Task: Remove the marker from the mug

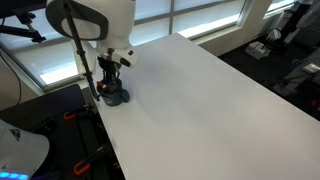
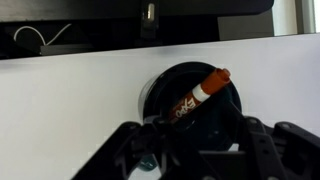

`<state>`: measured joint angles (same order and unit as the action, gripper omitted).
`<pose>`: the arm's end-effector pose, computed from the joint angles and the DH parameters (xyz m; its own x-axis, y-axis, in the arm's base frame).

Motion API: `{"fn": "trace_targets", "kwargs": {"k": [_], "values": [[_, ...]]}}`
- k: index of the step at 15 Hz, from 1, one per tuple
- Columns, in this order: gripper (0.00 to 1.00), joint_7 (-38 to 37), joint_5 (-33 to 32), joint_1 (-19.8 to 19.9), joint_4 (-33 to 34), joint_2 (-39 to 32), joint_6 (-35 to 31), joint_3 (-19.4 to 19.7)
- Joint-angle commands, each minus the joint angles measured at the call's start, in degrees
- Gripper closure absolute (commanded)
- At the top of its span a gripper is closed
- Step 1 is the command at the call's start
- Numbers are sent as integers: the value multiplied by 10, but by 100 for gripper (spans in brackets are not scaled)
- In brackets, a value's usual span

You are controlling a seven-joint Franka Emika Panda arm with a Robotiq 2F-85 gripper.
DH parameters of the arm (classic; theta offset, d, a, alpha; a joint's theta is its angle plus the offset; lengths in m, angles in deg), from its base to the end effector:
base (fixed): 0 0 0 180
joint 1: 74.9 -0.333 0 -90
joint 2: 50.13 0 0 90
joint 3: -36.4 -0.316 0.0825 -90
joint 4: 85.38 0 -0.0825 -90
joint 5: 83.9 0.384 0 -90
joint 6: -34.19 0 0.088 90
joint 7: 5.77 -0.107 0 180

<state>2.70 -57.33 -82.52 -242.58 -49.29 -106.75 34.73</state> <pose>0.3590 0.0583 0.2049 0.9614 -0.0575 -0.2690 -0.1197 -0.9679 -0.2210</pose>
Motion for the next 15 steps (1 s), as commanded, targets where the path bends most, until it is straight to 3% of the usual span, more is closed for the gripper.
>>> {"fn": "trace_targets", "kwargs": {"k": [1, 7, 8, 11, 15], "values": [[44, -15, 2, 3, -8, -18, -41, -21], [61, -22, -2, 3, -8, -36, -57, -39], [77, -23, -3, 3, -8, -37, -58, -40], [100, -24, -6, 4, -8, -39, -56, -44], [95, -25, -10, 4, -8, -36, -53, -45]]}}
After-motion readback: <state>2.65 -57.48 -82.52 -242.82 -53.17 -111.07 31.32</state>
